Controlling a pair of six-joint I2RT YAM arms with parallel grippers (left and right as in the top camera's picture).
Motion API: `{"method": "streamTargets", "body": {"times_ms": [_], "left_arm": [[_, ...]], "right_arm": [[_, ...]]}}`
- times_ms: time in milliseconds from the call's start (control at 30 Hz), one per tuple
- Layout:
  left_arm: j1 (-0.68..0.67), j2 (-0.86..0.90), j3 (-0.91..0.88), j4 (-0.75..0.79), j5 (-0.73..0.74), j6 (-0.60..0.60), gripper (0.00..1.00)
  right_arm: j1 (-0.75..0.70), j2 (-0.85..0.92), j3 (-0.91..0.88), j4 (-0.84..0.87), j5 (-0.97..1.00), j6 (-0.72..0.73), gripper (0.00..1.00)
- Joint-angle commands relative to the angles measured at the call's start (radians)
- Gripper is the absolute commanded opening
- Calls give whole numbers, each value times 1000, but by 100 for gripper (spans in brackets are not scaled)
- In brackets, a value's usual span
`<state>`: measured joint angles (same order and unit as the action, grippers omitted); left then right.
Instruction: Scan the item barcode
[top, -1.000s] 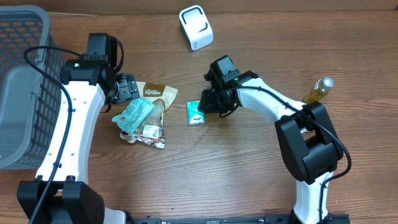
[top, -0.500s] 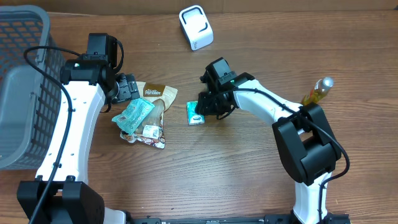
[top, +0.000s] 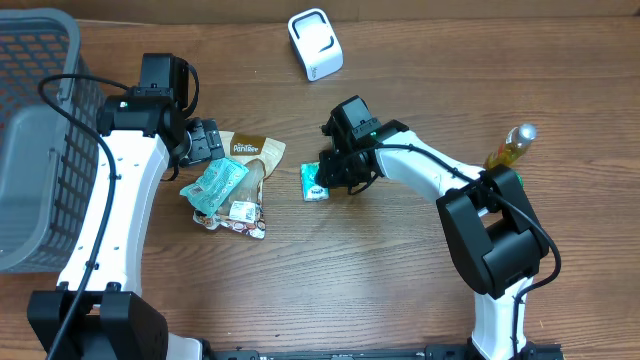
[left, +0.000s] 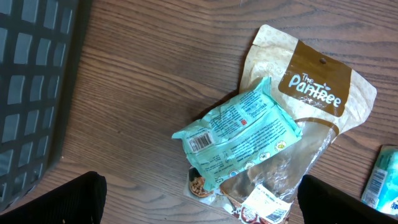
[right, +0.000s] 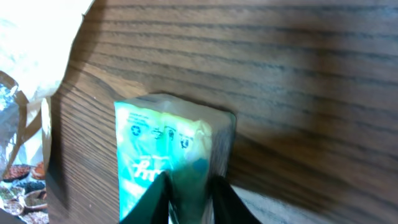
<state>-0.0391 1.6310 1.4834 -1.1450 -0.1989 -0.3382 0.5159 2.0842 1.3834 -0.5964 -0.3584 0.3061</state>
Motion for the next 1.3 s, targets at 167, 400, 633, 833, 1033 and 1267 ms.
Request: {"method": "streamTargets", "body": {"times_ms": [167, 400, 633, 833, 1033, 1267], "left_arm": [[-3, 3, 9, 0, -2, -10, 100], [-3, 3, 9, 0, -2, -10, 100], [-3, 3, 9, 0, -2, -10, 99], [-3, 3, 9, 0, -2, -10, 100], [-3, 3, 9, 0, -2, -10, 100], [-3, 3, 9, 0, -2, -10, 99]], "right_arm": [[0, -6, -74, 61, 9, -8, 4], [0, -6, -74, 53, 9, -8, 4], [0, -6, -74, 40, 9, -8, 4], [-1, -6, -74, 19, 61, -8, 5], [-1, -6, -74, 11, 67, -8, 5], [-1, -6, -74, 10, 69, -8, 4]]}}
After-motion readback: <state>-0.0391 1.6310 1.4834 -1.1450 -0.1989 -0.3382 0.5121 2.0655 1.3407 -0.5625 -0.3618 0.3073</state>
